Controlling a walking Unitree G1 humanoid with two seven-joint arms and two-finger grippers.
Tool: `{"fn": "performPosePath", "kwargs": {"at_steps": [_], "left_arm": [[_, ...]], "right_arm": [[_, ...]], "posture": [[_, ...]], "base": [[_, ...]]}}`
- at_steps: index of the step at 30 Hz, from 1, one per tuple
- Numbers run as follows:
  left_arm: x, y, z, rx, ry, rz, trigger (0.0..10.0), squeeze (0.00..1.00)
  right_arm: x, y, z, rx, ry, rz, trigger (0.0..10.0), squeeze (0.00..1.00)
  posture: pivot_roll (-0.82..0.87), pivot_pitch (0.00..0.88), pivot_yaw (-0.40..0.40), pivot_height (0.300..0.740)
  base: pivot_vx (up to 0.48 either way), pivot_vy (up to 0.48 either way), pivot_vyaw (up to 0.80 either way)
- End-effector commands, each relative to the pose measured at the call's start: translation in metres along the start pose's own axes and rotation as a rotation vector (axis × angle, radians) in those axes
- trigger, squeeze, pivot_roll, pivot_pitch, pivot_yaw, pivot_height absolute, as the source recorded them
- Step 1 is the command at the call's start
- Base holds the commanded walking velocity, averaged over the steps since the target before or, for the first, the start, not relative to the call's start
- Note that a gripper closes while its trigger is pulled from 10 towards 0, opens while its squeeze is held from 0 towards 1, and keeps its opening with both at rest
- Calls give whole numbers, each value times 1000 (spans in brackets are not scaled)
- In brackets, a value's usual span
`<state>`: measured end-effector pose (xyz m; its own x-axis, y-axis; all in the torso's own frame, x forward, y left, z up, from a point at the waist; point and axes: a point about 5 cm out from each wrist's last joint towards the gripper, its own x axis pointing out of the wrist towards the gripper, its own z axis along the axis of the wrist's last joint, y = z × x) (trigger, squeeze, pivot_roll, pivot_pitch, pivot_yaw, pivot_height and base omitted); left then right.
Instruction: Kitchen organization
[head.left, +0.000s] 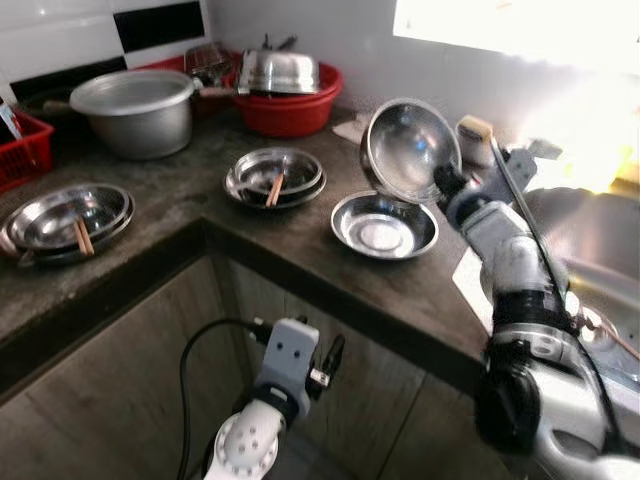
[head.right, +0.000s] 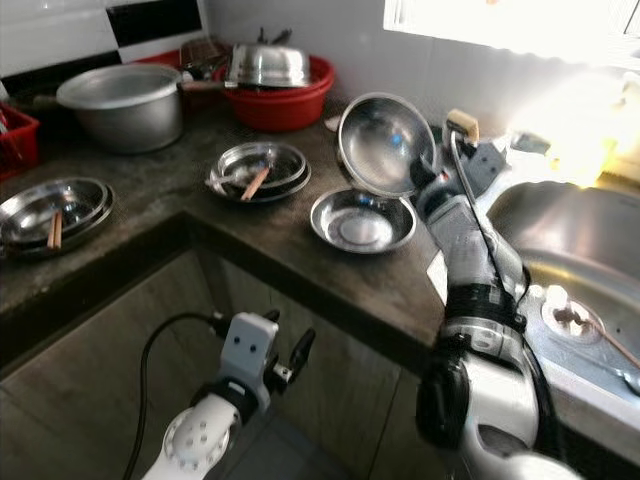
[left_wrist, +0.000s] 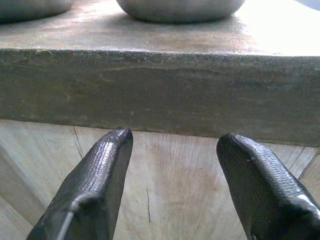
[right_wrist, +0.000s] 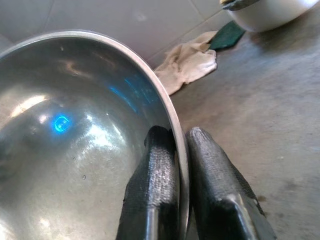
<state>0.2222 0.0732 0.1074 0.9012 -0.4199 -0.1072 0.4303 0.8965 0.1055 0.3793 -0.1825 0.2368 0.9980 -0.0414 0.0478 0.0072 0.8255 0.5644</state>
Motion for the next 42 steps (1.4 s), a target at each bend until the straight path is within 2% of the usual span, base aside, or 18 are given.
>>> {"fn": "performPosePath", "kwargs": {"at_steps": [1, 2, 4, 5, 6, 8, 10, 12, 17, 25, 36, 42], "left_arm": [[-1, 1, 0, -4, -10, 10, 10000, 0], [-1, 1, 0, -4, -10, 10, 10000, 0], [-2, 2, 1, -8, -20, 26, 10000, 0], [-4, 3, 2, -13, -28, 33, 10000, 0], [-4, 3, 2, -13, -28, 33, 10000, 0], [-6, 7, 4, -26, -52, 54, 10000, 0], [-6, 8, 5, -29, -60, 62, 10000, 0], [-7, 8, 7, -40, -83, 59, 10000, 0], [-6, 8, 10, -50, -100, 56, 10000, 0], [-4, 8, 10, -50, -109, 47, 10000, 0], [-5, 8, 8, -37, -102, 36, 10000, 0], [-3, 8, 7, -39, -94, 42, 10000, 0]], "right_arm": [[-15, 14, 15, -140, -147, 27, 0, 0], [-15, 14, 15, -140, -147, 27, 0, 0], [-56, 19, 3, -439, -283, 12, 0, 0], [-75, 21, -5, -514, -314, 12, 0, 0], [-75, 21, -5, -514, -314, 12, 0, 0], [-104, 19, -21, -571, -322, -9, 0, 0], [-110, 18, -24, -576, -321, -15, 0, 0], [-123, 22, -26, -657, -354, 3, 0, 0], [-134, 24, -20, -719, -407, -13, 0, 0], [-134, 27, -19, -713, -419, -37, 0, 0], [-134, 28, -26, -729, -393, -38, 0, 0], [-133, 25, -28, -722, -376, -45, 0, 0]], "posture": [[136, 3, -43, 740], [136, 3, -43, 740], [131, 7, -34, 740], [126, 9, -28, 740], [126, 9, -28, 740], [110, 8, -12, 740], [110, 8, -12, 740], [96, 11, 0, 740], [89, 9, 9, 740], [94, 5, 8, 740], [95, 4, 11, 740], [91, 2, 13, 740]], "base": [[0, 0, 0], [0, 0, 0], [0, 0, 0], [0, 0, 0], [0, 0, 0], [0, 0, 0], [0, 0, 0], [0, 0, 0], [0, 0, 0], [0, 0, 0], [-280, 0, 0], [0, 0, -91]]}}
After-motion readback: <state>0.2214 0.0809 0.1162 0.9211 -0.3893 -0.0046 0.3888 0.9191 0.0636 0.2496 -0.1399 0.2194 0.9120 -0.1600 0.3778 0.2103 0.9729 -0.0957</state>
